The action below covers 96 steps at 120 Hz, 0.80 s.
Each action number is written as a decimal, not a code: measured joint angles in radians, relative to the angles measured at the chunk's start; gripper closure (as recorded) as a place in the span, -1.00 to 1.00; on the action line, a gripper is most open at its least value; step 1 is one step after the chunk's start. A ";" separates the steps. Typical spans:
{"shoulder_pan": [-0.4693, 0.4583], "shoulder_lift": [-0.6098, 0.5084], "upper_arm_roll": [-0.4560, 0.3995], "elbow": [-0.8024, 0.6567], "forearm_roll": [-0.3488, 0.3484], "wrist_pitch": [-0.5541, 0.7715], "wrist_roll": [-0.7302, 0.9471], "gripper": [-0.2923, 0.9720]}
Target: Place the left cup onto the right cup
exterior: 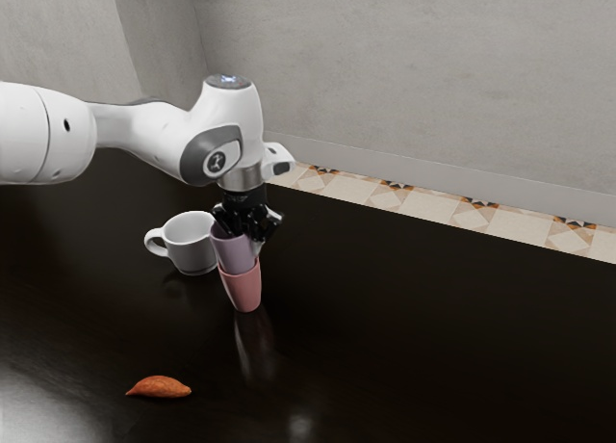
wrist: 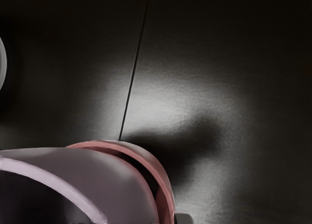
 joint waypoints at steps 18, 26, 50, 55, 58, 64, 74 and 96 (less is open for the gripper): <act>0.000 -0.001 -0.001 0.009 0.002 0.002 0.005 -0.06; -0.001 -0.004 -0.003 0.015 0.003 0.000 0.006 -0.19; -0.003 -0.048 -0.010 0.019 0.004 -0.009 0.010 -0.40; -0.003 -0.068 -0.012 0.019 0.003 -0.017 0.010 -0.43; -0.003 -0.083 -0.012 0.019 0.001 -0.025 0.011 -0.44; -0.003 -0.124 -0.013 0.019 -0.002 -0.046 0.012 -0.46; -0.003 -0.205 -0.008 0.024 -0.006 -0.097 0.019 -0.48; -0.018 -0.240 0.035 0.258 -0.004 -0.322 0.047 -0.51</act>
